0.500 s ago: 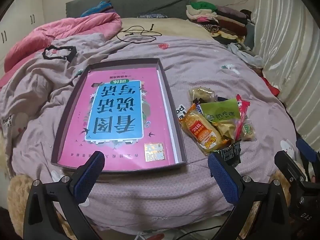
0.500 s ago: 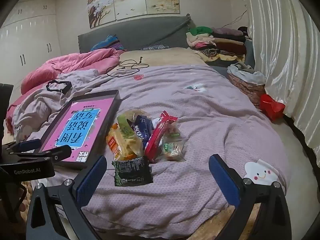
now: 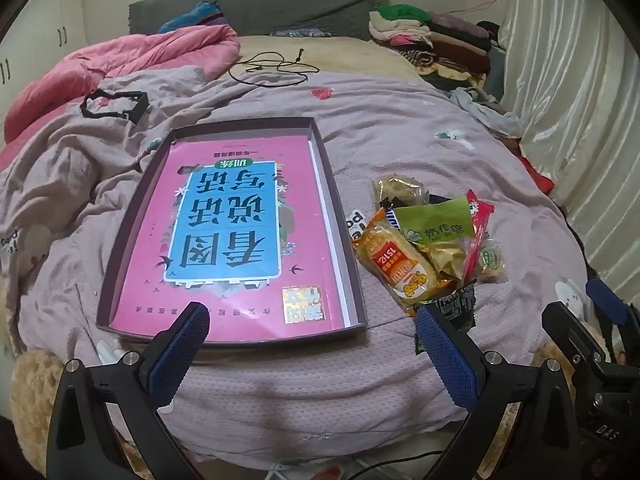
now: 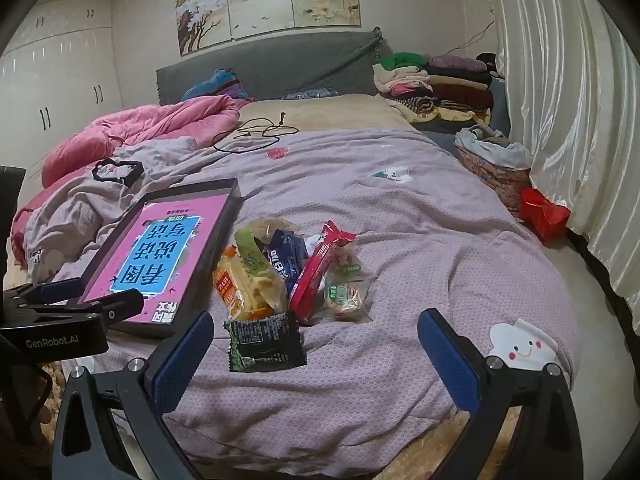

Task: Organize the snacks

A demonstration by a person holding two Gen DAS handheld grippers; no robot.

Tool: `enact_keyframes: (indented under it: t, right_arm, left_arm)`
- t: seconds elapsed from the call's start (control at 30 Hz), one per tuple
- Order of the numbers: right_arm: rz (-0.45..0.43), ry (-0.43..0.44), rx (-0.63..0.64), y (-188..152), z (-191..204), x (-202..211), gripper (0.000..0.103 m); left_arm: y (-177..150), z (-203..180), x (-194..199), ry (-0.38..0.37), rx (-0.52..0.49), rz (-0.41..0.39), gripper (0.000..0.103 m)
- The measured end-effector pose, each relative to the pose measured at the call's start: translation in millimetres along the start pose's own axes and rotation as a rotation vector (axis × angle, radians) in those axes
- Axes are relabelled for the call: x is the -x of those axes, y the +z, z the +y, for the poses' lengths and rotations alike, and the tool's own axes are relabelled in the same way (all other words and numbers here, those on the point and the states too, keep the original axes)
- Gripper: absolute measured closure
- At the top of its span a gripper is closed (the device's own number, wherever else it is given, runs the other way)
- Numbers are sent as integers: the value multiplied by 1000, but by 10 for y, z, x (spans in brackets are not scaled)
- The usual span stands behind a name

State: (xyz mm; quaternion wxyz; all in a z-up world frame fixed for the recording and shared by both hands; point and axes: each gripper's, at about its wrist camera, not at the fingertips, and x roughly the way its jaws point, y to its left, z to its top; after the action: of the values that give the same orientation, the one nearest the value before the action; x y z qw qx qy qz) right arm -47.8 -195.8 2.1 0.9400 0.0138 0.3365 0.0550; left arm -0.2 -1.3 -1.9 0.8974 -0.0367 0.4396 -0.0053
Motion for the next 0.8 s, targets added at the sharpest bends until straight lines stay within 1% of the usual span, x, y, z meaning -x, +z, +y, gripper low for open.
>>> enact_keyframes:
  t: [0.8]
  right_arm:
    - [4, 0, -1, -16, 14, -14, 0]
  left_arm:
    - [-2, -21, 7, -14, -16, -2, 0]
